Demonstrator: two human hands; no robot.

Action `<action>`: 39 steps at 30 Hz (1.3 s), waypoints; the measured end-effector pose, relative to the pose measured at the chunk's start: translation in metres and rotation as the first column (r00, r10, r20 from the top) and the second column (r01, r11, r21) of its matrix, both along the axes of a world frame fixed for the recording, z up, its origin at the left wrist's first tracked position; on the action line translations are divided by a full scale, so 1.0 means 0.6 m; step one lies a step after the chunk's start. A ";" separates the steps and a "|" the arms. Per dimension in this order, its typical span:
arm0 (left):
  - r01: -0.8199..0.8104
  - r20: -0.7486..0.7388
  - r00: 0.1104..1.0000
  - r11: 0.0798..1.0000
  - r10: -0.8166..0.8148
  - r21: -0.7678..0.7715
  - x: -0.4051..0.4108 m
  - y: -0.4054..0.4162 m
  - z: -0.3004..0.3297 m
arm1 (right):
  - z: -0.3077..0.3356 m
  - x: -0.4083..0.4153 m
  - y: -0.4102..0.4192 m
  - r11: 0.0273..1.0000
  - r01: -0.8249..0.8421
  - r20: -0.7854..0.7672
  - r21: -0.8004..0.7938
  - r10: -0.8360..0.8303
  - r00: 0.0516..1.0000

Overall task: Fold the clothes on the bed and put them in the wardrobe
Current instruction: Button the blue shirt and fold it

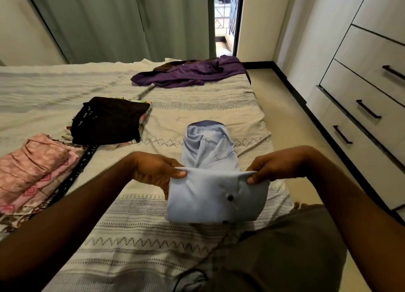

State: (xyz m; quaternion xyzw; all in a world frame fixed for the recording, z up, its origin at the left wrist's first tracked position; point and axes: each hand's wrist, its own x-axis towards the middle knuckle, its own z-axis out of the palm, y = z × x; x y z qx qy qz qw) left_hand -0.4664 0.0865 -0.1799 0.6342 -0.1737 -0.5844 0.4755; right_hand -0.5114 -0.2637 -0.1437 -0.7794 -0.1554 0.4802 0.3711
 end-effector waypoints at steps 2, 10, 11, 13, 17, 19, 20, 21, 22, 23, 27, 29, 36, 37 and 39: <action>-0.051 0.005 0.999 0.999 0.051 -0.001 0.027 -0.001 0.002 | -0.005 0.031 0.001 0.997 0.068 -0.017 0.023 -0.068 0.998; -0.162 0.046 0.986 0.986 0.160 0.029 0.173 -0.005 0.014 | -0.006 0.185 0.007 0.970 0.243 -0.038 -0.027 -0.244 0.969; -0.173 0.064 0.983 0.985 0.171 0.029 0.197 -0.006 0.019 | 0.000 0.211 0.007 0.968 0.250 -0.036 -0.029 -0.251 0.967; -0.216 0.089 0.973 0.976 0.213 0.023 0.242 -0.008 0.024 | 0.010 0.260 0.009 0.962 0.271 -0.008 -0.038 -0.272 0.962; -0.349 0.077 0.936 0.934 0.343 0.073 0.312 -0.017 0.009 | -0.012 0.346 0.027 0.914 0.399 0.124 -0.068 -0.389 0.913; -0.467 0.257 0.872 0.867 0.417 0.177 0.333 -0.032 -0.019 | -0.053 0.373 0.045 0.873 0.475 0.279 -0.109 -0.431 0.858; -0.551 0.427 0.798 0.802 0.426 0.230 0.341 -0.038 -0.044 | -0.081 0.376 0.051 0.842 0.520 0.394 -0.144 -0.434 0.810; -0.644 0.598 0.692 0.721 0.405 0.256 0.346 -0.044 -0.073 | -0.115 0.374 0.053 0.796 0.584 0.499 -0.163 -0.444 0.744; -0.727 0.729 0.577 0.637 0.367 0.255 0.343 -0.047 -0.103 | -0.148 0.364 0.053 0.742 0.650 0.573 -0.163 -0.465 0.674; -0.798 0.795 0.483 0.557 0.366 0.229 0.336 -0.049 -0.132 | -0.179 0.353 0.053 0.689 0.712 0.609 -0.137 -0.508 0.609; -0.905 0.779 0.362 0.395 0.512 0.160 0.292 -0.055 -0.198 | -0.243 0.306 0.057 0.581 0.812 0.646 -0.055 -0.599 0.473; -0.892 0.734 0.403 0.413 0.547 0.182 0.277 -0.063 -0.206 | -0.251 0.291 0.072 0.574 0.814 0.609 -0.089 -0.615 0.500; -0.914 0.817 0.321 0.384 0.479 0.134 0.216 -0.115 -0.179 | -0.249 0.265 0.103 0.603 0.780 0.228 0.168 -0.794 0.564; -0.932 0.891 0.248 0.344 0.379 0.113 0.202 -0.127 -0.174 | -0.247 0.258 0.102 0.568 0.789 0.162 0.234 -0.823 0.544; -0.925 0.962 0.140 0.378 0.233 0.043 0.179 -0.154 -0.164 | -0.234 0.242 0.101 0.506 0.787 0.084 0.353 -0.855 0.512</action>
